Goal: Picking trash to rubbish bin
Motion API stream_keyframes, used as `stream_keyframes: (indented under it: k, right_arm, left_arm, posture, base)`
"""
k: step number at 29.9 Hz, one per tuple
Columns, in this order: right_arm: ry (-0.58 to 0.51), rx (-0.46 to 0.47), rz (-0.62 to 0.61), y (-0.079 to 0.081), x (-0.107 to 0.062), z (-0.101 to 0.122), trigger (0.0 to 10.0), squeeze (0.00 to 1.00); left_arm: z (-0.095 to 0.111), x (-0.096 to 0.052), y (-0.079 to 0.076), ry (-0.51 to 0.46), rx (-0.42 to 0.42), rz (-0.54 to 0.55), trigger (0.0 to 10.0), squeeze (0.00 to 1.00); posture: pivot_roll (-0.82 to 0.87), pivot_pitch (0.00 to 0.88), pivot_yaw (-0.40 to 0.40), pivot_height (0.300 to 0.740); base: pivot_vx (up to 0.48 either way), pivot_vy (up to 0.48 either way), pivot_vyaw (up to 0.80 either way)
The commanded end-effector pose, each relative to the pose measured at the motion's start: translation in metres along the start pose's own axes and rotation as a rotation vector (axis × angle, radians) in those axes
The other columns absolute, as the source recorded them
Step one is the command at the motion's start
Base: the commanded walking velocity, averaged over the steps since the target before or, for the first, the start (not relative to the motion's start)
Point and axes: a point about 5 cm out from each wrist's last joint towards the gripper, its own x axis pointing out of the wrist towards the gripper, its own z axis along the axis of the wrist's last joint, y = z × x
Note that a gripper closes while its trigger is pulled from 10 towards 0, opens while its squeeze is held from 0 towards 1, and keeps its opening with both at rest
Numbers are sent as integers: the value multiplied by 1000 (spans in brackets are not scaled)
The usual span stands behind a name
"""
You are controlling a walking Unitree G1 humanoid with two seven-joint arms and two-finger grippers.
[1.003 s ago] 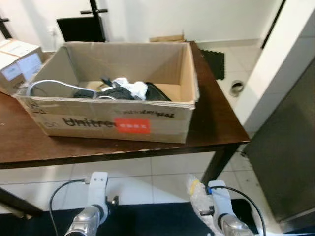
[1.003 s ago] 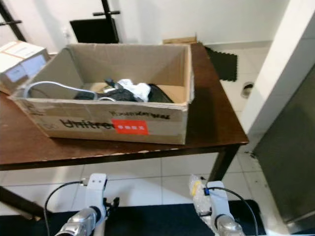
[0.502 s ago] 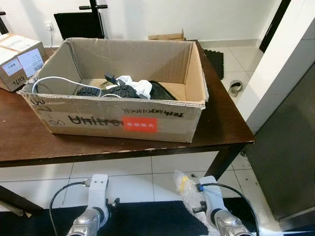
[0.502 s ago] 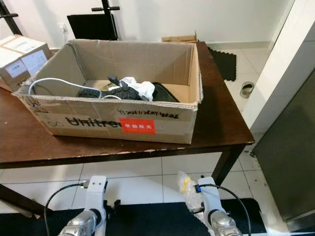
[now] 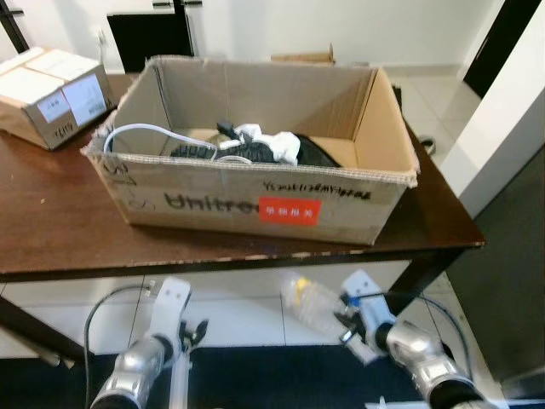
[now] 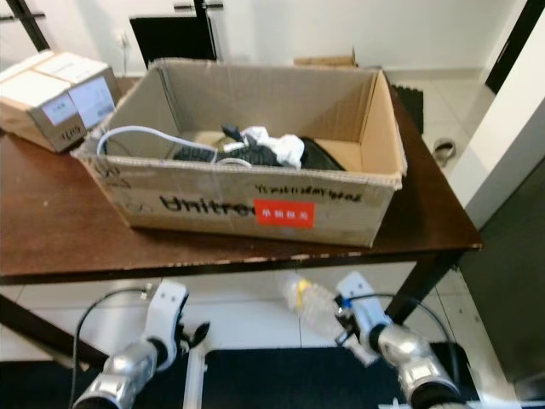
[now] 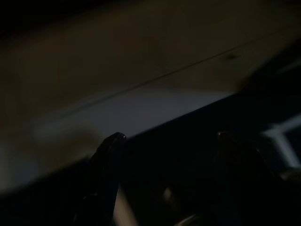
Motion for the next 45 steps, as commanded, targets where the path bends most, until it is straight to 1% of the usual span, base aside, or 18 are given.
stream_keyframes:
  k: [1, 5, 8, 10, 12, 13, 14, 15, 18, 19, 24, 25, 26, 30, 35, 40, 42, 45]
  right_arm:
    - [-30, 33, 137, 6, -5, 10, 10000, 0]
    - [-133, 93, 341, 5, -26, 49, 10000, 0]
    - [-196, 106, 395, 5, -33, 64, 10000, 0]
    - [-332, 110, 487, 5, -47, 97, 10000, 0]
    - [-501, 85, 560, 7, -61, 139, 10000, 0]
    - [-501, 85, 560, 7, -61, 139, 10000, 0]
    - [-619, 70, 554, 5, -66, 165, 10000, 0]
    - [-619, 70, 554, 5, -66, 165, 10000, 0]
    - [-926, 75, 472, -11, -85, 233, 10000, 0]
    - [-926, 75, 472, -11, -85, 233, 10000, 0]
    - [-1133, 97, 406, -27, -109, 289, 10000, 0]
    - [-1133, 97, 406, -27, -109, 289, 10000, 0]
    - [-1145, 88, 356, -32, -110, 304, 10000, 0]
    - [-1075, 59, 263, -36, -102, 312, 10000, 0]
    - [-935, 43, 99, -45, -80, 311, 10000, 0]
    - [-679, -104, -162, -56, -42, 296, 10000, 0]
    - [-527, -199, -315, -64, -22, 280, 10000, 0]
    - [-462, -219, -369, -68, -12, 270, 10000, 0]
  left_arm:
    - [1, -7, -7, 17, 15, -157, 10000, 0]
    - [19, -36, -29, 39, 87, -547, 10000, 0]
    - [23, -46, -30, 70, 113, -618, 10000, 0]
    - [37, -63, -32, 106, 153, -725, 10000, 0]
    - [66, -73, -35, 49, 158, -784, 10000, 0]
    - [66, -73, -35, 49, 158, -784, 10000, 0]
    - [87, -76, -38, -19, 161, -808, 10000, 0]
    - [87, -76, -38, -19, 161, -808, 10000, 0]
    - [157, -83, -48, -289, 198, -839, 10000, 0]
    - [157, -83, -48, -289, 198, -839, 10000, 0]
    - [242, -101, -55, -607, 247, -831, 10000, 0]
    - [242, -101, -55, -607, 247, -831, 10000, 0]
    - [271, -109, -53, -713, 263, -800, 10000, 0]
    - [297, -119, -47, -782, 264, -752, 10000, 0]
    - [311, -118, -36, -787, 277, -612, 10000, 0]
    - [323, -101, -18, -694, 289, -401, 10000, 0]
    - [325, -85, -7, -584, 347, -287, 10000, 0]
    - [322, -75, -4, -492, 410, -242, 10000, 0]
  posture:
    - [-67, 130, 38, 740]
    - [-66, 130, 37, 740]
    - [-65, 129, 34, 740]
    - [-62, 130, 33, 740]
    - [-60, 131, 32, 740]
    - [-60, 131, 32, 740]
    - [-57, 130, 30, 740]
    - [-57, 130, 30, 740]
    - [-49, 127, 27, 740]
    - [-49, 127, 27, 740]
    - [-44, 120, 26, 740]
    - [-44, 120, 26, 740]
    - [-44, 119, 26, 740]
    - [-42, 117, 24, 740]
    - [-39, 113, 23, 740]
    - [-35, 109, 20, 740]
    - [-35, 107, 18, 740]
    - [-34, 105, 18, 740]
  base:
    - [0, 0, 0]
    - [0, 0, 0]
    - [0, 0, 0]
    - [0, 0, 0]
    - [0, 0, 0]
    - [0, 0, 0]
    - [0, 0, 0]
    - [0, 0, 0]
    - [0, 0, 0]
    - [0, 0, 0]
    - [0, 0, 0]
    - [0, 0, 0]
    - [0, 0, 0]
    - [0, 0, 0]
    - [0, 0, 0]
    - [0, 0, 0]
    - [0, 0, 0]
    - [0, 0, 0]
